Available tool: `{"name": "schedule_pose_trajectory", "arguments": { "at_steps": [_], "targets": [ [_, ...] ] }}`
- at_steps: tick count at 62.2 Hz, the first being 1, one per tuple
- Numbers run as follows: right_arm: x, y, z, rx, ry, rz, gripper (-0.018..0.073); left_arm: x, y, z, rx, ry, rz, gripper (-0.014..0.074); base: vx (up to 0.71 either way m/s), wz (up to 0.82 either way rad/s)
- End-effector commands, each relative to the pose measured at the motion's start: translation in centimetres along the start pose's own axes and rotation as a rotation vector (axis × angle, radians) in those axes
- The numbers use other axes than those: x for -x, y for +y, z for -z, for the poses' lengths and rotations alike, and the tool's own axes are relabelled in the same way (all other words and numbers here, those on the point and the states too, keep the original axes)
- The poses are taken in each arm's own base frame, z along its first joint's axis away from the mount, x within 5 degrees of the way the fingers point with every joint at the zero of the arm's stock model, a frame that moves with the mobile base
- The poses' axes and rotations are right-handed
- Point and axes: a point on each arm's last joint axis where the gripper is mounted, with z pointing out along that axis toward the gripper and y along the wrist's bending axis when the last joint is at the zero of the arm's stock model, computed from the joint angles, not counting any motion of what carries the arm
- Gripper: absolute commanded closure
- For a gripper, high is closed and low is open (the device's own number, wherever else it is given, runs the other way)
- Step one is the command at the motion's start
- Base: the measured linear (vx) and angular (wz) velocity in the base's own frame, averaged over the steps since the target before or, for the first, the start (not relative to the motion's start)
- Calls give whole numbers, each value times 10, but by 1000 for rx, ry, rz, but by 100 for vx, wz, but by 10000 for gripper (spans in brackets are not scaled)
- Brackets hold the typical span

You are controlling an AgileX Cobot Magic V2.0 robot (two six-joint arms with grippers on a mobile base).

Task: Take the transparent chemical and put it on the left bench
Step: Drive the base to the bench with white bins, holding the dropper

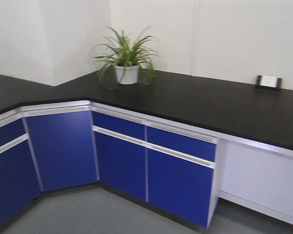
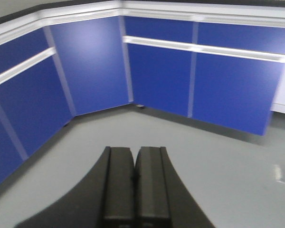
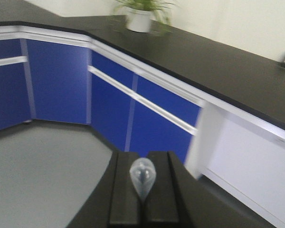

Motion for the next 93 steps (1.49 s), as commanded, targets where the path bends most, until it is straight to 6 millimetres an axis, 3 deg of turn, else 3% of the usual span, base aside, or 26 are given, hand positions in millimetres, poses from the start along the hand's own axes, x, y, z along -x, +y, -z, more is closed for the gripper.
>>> {"name": "schedule_pose_trajectory", "arguments": {
  "at_steps": [1,41,93],
  "targets": [
    [15,-1,2,-2,-95,13,561,3,0,1,2,-81,9,600,-21,91],
    [15,-1,2,-3,-92,13,561,3,0,1,2,-81,9,600,-8,74],
    [15,-1,2,-3,-91,13,561,3,0,1,2,-81,9,600,20,71]
  ]
}}
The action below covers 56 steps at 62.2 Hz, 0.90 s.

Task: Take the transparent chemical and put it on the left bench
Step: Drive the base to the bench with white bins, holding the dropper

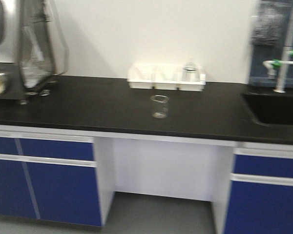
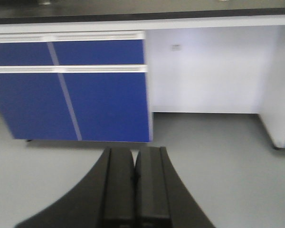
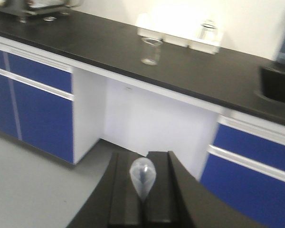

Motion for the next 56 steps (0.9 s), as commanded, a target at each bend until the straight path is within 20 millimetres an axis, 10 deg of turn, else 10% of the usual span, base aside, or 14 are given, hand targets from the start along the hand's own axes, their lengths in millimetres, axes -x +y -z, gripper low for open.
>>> {"name": "schedule_pose_trajectory", "arguments": {
  "at_steps": [1,56],
  "targets": [
    [15,-1,2,-3,-92,13,561,3,0,1,2,-81,9,600,29,79],
    [15,-1,2,-3,-93,13,561,3,0,1,2,-81,9,600,40,18]
  ]
}}
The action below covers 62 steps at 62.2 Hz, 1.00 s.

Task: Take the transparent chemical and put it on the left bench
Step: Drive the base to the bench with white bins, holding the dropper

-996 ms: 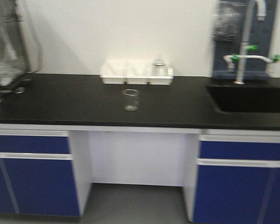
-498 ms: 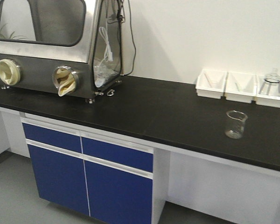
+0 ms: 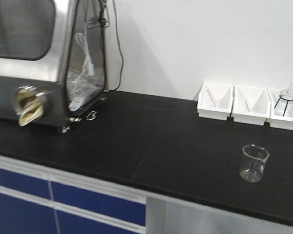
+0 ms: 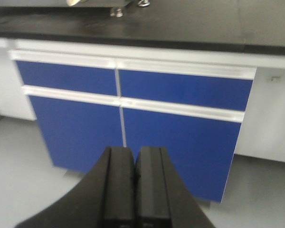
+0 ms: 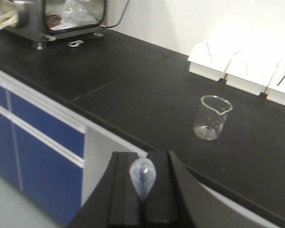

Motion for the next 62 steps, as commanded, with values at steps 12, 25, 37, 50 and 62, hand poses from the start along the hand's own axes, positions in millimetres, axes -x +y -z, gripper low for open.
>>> {"name": "schedule_pose_trajectory", "arguments": {
  "at_steps": [12,25,37,50,62],
  "targets": [
    [15,-1,2,-3,-93,13,561,3,0,1,2,-81,9,600,42,-32],
    [15,-1,2,-3,-92,13,561,3,0,1,2,-81,9,600,39,-36],
    [15,-1,2,-3,-92,13,561,3,0,1,2,-81,9,600,37,-36],
    [15,-1,2,-3,-92,13,561,3,0,1,2,-81,9,600,33,-28],
    [15,-1,2,-3,-92,13,561,3,0,1,2,-81,9,600,28,-19]
  ]
}}
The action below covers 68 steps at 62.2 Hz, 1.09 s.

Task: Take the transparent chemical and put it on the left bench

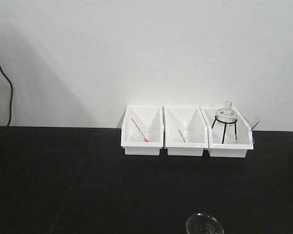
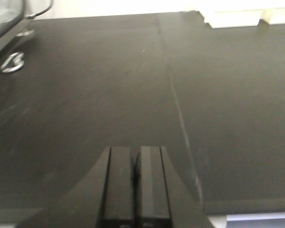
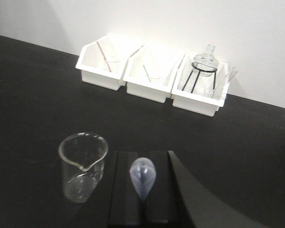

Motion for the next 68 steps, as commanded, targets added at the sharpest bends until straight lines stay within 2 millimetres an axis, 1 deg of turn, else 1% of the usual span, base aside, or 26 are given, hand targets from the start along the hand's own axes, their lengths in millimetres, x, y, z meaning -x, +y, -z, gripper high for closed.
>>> {"name": "schedule_pose_trajectory", "arguments": {
  "at_steps": [1,21,43,51,55,60,65,68],
  "targets": [
    [15,-1,2,-3,-93,13,561,3,0,1,2,-81,9,600,25,-17],
    [15,-1,2,-3,-94,13,561,3,0,1,2,-81,9,600,18,-10],
    [15,-1,2,-3,-94,13,561,3,0,1,2,-81,9,600,5,1],
    [20,-1,1,4,-141,13,561,3,0,1,2,-81,9,600,0,0],
    [25,0,0,8,-193,19,561,3,0,1,2,-81,9,600,0,0],
    [33,2,-4,27,-267,-1,561,3,0,1,2,-81,9,600,0,0],
    [43,6,-17,71,-329,-96,561,3,0,1,2,-81,9,600,0,0],
    [47,8,-31,98,-341,-168,561,3,0,1,2,-81,9,600,0,0]
  ]
}}
